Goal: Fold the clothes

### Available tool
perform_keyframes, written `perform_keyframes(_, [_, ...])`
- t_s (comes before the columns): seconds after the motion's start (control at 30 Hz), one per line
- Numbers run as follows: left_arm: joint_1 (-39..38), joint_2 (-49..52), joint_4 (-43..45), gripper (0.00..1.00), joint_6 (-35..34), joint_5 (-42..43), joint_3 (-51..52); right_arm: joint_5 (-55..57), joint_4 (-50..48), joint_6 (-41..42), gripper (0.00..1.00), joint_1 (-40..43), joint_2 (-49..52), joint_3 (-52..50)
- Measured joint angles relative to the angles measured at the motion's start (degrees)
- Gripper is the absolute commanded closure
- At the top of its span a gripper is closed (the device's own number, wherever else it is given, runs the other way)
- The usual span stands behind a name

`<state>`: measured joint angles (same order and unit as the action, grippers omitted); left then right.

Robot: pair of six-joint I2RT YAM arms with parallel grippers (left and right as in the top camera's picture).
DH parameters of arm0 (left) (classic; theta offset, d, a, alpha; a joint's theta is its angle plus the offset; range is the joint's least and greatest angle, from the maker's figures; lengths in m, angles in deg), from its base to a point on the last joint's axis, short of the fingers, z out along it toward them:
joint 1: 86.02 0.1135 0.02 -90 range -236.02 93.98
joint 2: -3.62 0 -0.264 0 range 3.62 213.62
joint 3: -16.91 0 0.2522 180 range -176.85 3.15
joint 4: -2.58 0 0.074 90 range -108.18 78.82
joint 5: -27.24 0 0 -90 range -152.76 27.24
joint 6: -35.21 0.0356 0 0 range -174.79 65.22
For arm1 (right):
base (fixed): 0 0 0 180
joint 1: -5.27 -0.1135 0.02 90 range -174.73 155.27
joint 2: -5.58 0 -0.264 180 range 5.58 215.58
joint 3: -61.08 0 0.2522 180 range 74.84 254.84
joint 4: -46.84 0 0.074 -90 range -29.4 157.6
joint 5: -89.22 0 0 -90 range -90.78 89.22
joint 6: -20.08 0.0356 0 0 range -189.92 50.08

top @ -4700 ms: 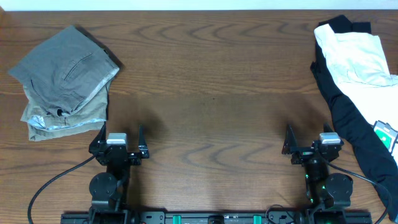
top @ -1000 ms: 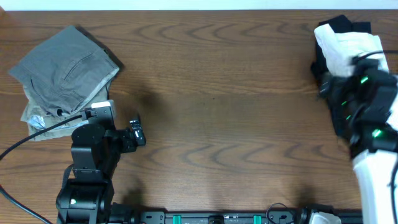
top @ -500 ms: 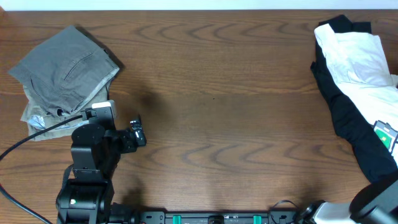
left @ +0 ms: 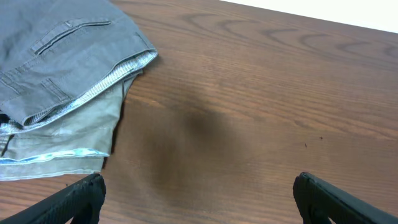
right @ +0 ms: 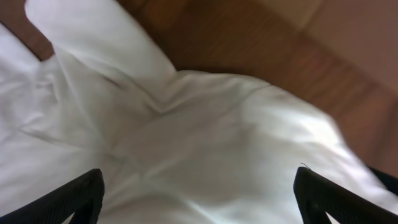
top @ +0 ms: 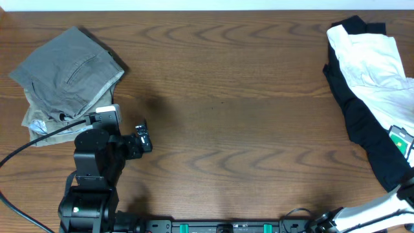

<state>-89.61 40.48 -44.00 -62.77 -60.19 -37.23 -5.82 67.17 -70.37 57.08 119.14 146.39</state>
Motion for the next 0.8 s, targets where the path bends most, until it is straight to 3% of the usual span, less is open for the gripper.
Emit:
perform_keyframes(0.17, [-0.02,0.0,0.0,0.02,0.0,0.02,0.0,-2.86,-5.95,-0.07,0.07,-0.61,4.5,0.0])
perform_keyframes(0.3, [0.0,0.0,0.0,0.02,0.0,0.04,0.0,-3.8,-10.75,-0.57,0.15,-1.79,6.47,0.02])
perform_keyframes(0.33, [0.0,0.0,0.02,0.02,0.0,0.04,0.0,-4.02,-11.61,-0.72,0.19,-2.1,6.84,0.02])
perform_keyframes(0.47, [0.0,0.0,0.39,0.02,-0.02,0.04,0.0,-4.46,-13.31,-1.44,0.57,-3.3,8.57,0.09])
perform_keyframes(0.63, [0.0,0.0,0.98,0.02,-0.22,0.04,-0.04,-5.11,-13.81,-1.49,0.92,-3.78,9.42,0.11])
perform_keyframes(0.8, [0.0,0.0,1.38,0.02,-0.44,0.04,-0.07,-4.98,-13.66,-0.96,0.99,-3.76,9.38,0.15])
